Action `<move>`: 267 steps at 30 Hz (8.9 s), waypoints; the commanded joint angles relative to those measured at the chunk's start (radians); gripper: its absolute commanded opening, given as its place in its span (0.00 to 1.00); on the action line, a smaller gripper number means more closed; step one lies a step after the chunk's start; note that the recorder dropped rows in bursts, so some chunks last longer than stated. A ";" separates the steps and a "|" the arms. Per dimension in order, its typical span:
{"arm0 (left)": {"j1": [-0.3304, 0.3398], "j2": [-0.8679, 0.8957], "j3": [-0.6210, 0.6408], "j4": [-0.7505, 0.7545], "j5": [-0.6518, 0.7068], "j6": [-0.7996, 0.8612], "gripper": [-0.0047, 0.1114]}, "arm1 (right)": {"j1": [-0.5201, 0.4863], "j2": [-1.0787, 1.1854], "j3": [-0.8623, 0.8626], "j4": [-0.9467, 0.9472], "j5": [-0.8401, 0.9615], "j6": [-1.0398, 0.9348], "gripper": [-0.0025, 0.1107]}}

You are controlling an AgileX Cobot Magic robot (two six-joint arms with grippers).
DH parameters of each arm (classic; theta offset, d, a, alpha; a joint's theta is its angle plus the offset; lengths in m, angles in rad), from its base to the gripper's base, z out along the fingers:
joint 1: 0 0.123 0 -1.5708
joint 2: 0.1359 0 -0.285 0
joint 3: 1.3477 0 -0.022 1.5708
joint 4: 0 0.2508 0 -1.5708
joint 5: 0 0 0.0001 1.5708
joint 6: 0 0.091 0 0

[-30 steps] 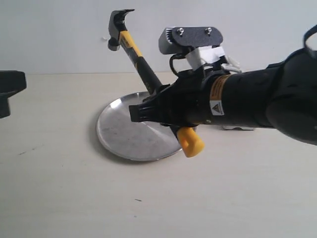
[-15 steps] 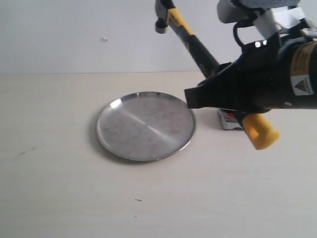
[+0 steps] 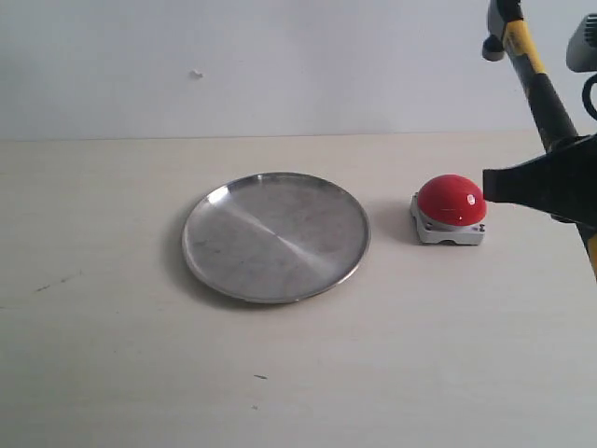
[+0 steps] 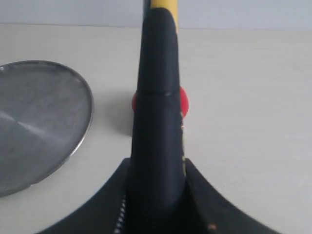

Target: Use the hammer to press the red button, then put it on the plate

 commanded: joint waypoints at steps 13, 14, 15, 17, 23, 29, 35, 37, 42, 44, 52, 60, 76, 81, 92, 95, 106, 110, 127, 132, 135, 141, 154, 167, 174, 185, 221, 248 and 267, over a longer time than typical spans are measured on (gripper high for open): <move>0.004 -0.005 0.003 -0.007 0.127 0.003 0.04 | -0.374 0.450 -0.007 -0.020 -0.614 0.011 0.02; 0.004 -0.005 0.003 -0.007 0.127 0.003 0.04 | -0.374 0.450 -0.009 -0.020 -0.599 0.011 0.02; 0.004 -0.005 0.003 -0.007 0.127 0.003 0.04 | -0.374 0.450 -0.009 -0.017 -0.584 0.013 0.02; 0.004 -0.005 0.003 -0.007 0.127 0.003 0.04 | -0.374 0.450 -0.006 -0.009 -0.551 0.020 0.02; 0.004 -0.005 0.003 -0.007 0.127 0.003 0.04 | -0.372 0.450 -0.004 0.031 -0.514 0.019 0.02; 0.004 -0.005 0.003 -0.007 0.127 0.003 0.04 | -0.372 0.356 -0.006 0.031 -0.528 0.019 0.02; 0.004 -0.005 0.003 -0.007 0.127 0.003 0.04 | -0.372 0.127 -0.008 0.031 -0.510 0.019 0.02; 0.004 -0.005 0.003 -0.007 0.127 0.003 0.04 | -0.372 0.044 -0.008 0.031 -0.510 0.019 0.02; 0.004 -0.005 0.003 -0.007 0.127 0.003 0.04 | -0.372 -0.083 -0.008 0.031 -0.478 0.019 0.02; 0.004 -0.005 0.003 -0.007 0.127 0.003 0.04 | -0.372 -0.093 -0.008 0.031 -0.452 0.011 0.02; 0.004 -0.005 0.003 -0.007 0.127 0.003 0.04 | -0.372 0.036 -0.004 0.122 -0.438 -0.101 0.02; 0.004 -0.005 0.003 -0.007 0.127 0.003 0.04 | -0.372 0.324 0.010 0.126 -0.528 -0.141 0.02; 0.004 -0.005 0.003 -0.007 0.127 0.003 0.04 | -0.372 0.434 0.002 0.120 -0.754 -0.138 0.02; 0.004 -0.005 0.003 -0.007 0.127 0.003 0.04 | -0.372 0.241 0.002 0.120 -0.638 -0.146 0.02; 0.004 -0.005 0.003 -0.007 0.127 0.003 0.04 | -0.372 0.026 0.072 0.210 -0.397 -0.213 0.02; 0.004 -0.005 0.003 -0.007 0.127 0.003 0.04 | -0.372 0.048 0.120 0.215 -0.431 -0.220 0.02; 0.004 -0.005 0.003 -0.007 0.127 0.003 0.04 | -0.372 0.232 0.170 0.188 -0.591 -0.224 0.02; 0.004 -0.005 0.003 -0.007 0.127 0.003 0.04 | -0.372 0.238 0.144 0.188 -0.579 -0.224 0.02; 0.004 -0.005 0.003 -0.007 0.127 0.003 0.04 | -0.372 0.398 0.098 0.154 -1.177 -0.068 0.02; 0.004 -0.005 0.003 -0.007 0.127 0.003 0.04 | -0.372 0.488 -0.042 0.022 -1.219 0.141 0.02; 0.004 -0.005 0.003 -0.007 0.127 0.003 0.04 | -0.372 0.540 -0.115 -0.026 -1.232 0.225 0.02; 0.004 -0.005 0.003 -0.007 0.127 0.003 0.04 | -0.366 0.696 -0.195 0.006 -1.389 0.284 0.02; 0.004 -0.005 0.003 -0.007 0.127 0.003 0.04 | -0.239 1.033 -0.388 0.169 -1.400 0.222 0.02; 0.004 -0.005 0.003 -0.007 0.127 0.003 0.04 | -0.215 1.143 -0.451 0.215 -1.378 0.222 0.02; 0.004 -0.005 0.003 -0.007 0.127 0.003 0.04 | -0.215 1.154 -0.451 0.226 -1.371 0.174 0.02; 0.004 -0.005 0.003 -0.007 0.127 0.003 0.04 | -0.215 1.154 -0.451 0.207 -1.363 0.123 0.02; 0.004 -0.005 0.003 -0.007 0.127 0.005 0.04 | -0.215 1.150 -0.477 0.176 -1.102 0.089 0.41; 0.004 -0.005 0.003 -0.007 0.127 0.005 0.04 | -0.215 0.275 0.016 -0.331 -0.840 0.280 0.02; 0.004 -0.005 0.003 -0.007 0.127 0.005 0.04 | -0.215 0.191 0.070 -0.327 -0.856 0.280 0.02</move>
